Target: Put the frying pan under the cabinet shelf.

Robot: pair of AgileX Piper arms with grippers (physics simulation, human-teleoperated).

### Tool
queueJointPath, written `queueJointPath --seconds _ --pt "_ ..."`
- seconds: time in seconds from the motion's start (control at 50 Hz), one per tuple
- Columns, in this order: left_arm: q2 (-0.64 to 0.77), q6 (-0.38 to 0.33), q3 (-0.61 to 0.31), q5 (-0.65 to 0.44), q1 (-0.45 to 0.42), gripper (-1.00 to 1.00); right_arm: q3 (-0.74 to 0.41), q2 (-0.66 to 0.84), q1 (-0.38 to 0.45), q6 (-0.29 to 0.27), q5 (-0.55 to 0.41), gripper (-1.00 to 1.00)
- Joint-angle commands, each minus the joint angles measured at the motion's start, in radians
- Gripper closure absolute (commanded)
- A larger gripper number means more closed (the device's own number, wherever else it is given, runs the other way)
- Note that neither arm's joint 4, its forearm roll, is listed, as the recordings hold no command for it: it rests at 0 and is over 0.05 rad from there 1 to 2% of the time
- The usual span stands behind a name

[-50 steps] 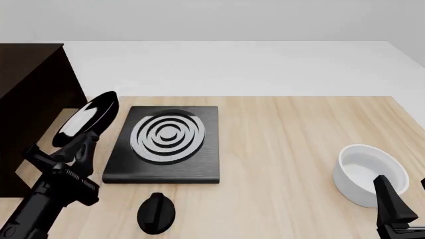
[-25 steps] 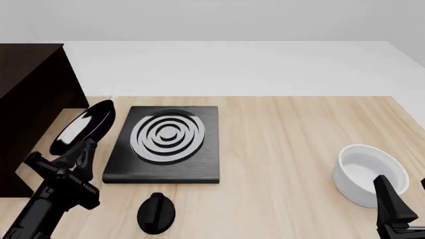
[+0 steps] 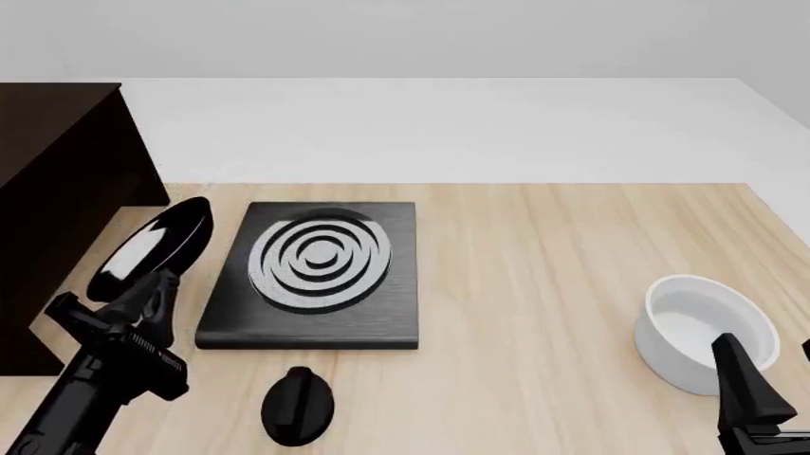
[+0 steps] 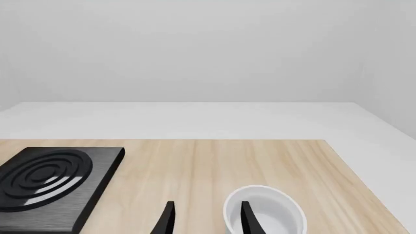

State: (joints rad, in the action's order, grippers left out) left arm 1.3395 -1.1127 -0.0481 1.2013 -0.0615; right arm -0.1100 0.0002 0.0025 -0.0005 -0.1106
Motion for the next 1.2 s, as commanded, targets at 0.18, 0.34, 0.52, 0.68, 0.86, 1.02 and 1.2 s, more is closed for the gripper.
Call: queueJointPath --seconds 0.18,0.34,0.52,0.68,0.86,1.02,1.2 --pt "0.018 -0.014 -0.017 0.019 0.022 1.0 0.0 0.0 0.0 0.0 0.0 -1.0" --pt "0.041 -0.018 -0.028 0.019 0.037 1.0 0.0 0.0 0.0 0.0 0.0 -1.0" --pt "0.066 -0.02 -0.041 0.019 0.05 1.0 0.0 0.0 0.0 0.0 0.0 -1.0" --pt "0.078 -0.025 -0.048 0.019 0.063 1.0 0.0 0.0 0.0 0.0 0.0 -1.0" --pt "0.087 -0.017 -0.058 0.019 0.073 1.0 0.0 0.0 0.0 0.0 0.0 -1.0" --pt "0.106 -0.017 -0.077 0.019 0.072 1.0 0.0 0.0 0.0 0.0 0.0 -1.0" --pt "0.141 -0.012 -0.109 0.019 0.067 1.0 0.0 0.0 0.0 0.0 0.0 -1.0"
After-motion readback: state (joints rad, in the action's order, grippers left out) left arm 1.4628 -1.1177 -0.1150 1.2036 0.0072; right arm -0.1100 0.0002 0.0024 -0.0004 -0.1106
